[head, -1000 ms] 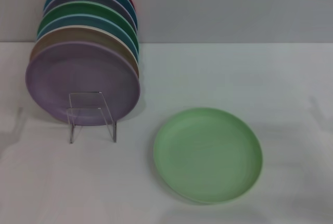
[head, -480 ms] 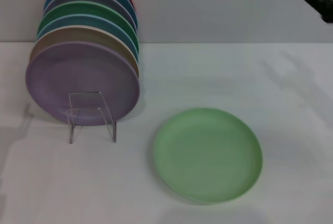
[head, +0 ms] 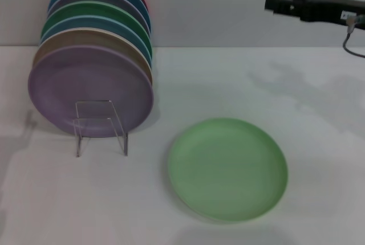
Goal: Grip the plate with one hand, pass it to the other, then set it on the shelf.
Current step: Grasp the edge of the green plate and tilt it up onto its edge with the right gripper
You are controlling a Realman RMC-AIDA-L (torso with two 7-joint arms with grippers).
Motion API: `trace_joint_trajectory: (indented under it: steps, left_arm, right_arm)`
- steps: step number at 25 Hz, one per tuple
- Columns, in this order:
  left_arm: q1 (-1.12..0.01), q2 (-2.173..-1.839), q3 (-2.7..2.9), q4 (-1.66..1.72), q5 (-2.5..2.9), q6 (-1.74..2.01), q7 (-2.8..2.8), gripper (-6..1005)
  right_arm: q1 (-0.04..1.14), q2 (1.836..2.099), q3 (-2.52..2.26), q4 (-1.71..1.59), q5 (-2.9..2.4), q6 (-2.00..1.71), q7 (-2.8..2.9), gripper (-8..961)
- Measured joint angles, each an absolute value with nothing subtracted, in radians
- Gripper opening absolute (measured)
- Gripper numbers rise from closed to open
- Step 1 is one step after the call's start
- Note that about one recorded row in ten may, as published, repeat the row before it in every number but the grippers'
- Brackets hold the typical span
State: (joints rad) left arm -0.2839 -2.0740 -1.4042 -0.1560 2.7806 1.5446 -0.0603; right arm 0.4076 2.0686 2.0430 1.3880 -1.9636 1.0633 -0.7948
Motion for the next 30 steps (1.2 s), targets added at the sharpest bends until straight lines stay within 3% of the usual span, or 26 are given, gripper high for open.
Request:
trace_joint_trajectory:
  steps: [5,15,30]
  left_arm:
    - [-0.296,-2.074,-1.405,-0.156,2.780,1.544,-0.058,773]
    - [-0.298,-2.074,-1.405,-0.156,2.779,1.545,-0.061,770]
    - [-0.287,-2.077,-1.405,-0.156,2.778,1.552,-0.065,767]
  right_arm:
    - [0.463,2.039,2.059,1.454,-2.145,1.356,-0.578,798]
    - [0.533,2.033,2.052,1.416,-2.490,1.538,-0.407,797]
    - [0.624,2.033,2.001,1.154,-2.532,1.497,-0.412,797]
